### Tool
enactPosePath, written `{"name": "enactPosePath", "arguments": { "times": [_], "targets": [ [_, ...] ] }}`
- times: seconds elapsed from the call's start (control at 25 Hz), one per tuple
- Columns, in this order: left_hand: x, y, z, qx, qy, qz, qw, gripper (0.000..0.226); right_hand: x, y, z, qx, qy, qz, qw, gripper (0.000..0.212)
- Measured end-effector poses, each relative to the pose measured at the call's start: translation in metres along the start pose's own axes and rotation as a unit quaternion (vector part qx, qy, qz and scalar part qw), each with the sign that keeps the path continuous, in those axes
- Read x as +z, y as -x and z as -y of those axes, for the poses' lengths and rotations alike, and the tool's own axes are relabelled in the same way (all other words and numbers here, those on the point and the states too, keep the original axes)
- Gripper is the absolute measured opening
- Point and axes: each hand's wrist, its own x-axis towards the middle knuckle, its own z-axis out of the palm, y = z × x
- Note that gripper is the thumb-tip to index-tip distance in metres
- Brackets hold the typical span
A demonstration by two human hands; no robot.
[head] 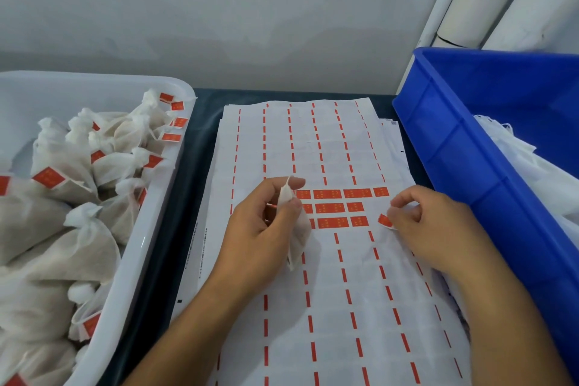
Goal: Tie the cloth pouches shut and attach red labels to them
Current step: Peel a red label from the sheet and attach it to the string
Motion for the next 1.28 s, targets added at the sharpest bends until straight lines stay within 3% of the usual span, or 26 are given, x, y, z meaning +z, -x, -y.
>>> {"name": "enactPosePath", "arguments": {
  "times": [0.08,0.16,0.24,0.32,0.44,0.6,0.72,0.8,0.92,1.0,1.08,1.28],
  "targets": [
    [0.0,0.0,0.0,0.006,-0.005,0.006,1.0,0.017,-0.003,0.007,0.004,0.0,0.064,-0.018,0.998,0.03],
    [0.0,0.0,0.002,0.019,-0.025,0.013,0.999,0.016,-0.006,0.02,0.016,-0.051,0.048,-0.099,0.993,0.041],
    [0.001,0.002,0.002,0.04,-0.05,0.019,0.998,0.015,-0.002,0.035,0.036,-0.127,-0.083,-0.121,0.981,0.046],
    [0.0,0.003,0.001,0.106,-0.122,0.021,0.987,0.017,0.009,0.049,0.057,-0.171,-0.19,-0.071,0.964,0.052],
    [-0.001,0.006,0.0,0.225,-0.25,0.024,0.941,0.024,0.027,0.055,0.07,-0.197,-0.233,-0.057,0.951,0.048],
    [-0.002,0.007,0.0,0.271,-0.322,-0.007,0.907,0.032,0.034,0.051,0.068,-0.192,-0.274,-0.053,0.941,0.023],
    [0.001,0.01,-0.004,0.228,-0.313,-0.011,0.922,0.057,0.032,0.048,0.068,-0.157,-0.36,-0.028,0.919,0.017],
    [0.002,0.013,-0.007,0.193,-0.305,-0.025,0.932,0.062,0.028,0.048,0.068,-0.113,-0.43,0.025,0.896,0.016],
    [0.0,0.015,-0.01,0.183,-0.216,-0.035,0.958,0.015,0.021,0.049,0.067,-0.101,-0.497,0.087,0.858,0.02],
    [0.001,0.013,-0.013,0.047,-0.079,0.069,0.993,0.044,0.018,0.048,0.066,-0.124,-0.494,0.101,0.855,0.021],
    [0.002,0.013,-0.016,-0.103,0.008,0.149,0.983,0.057,0.017,0.05,0.066,-0.17,-0.472,0.109,0.858,0.021],
    [0.005,0.008,-0.013,-0.177,0.145,0.13,0.965,0.05,0.021,0.058,0.066,-0.313,-0.353,0.133,0.871,0.013]
  ]
}}
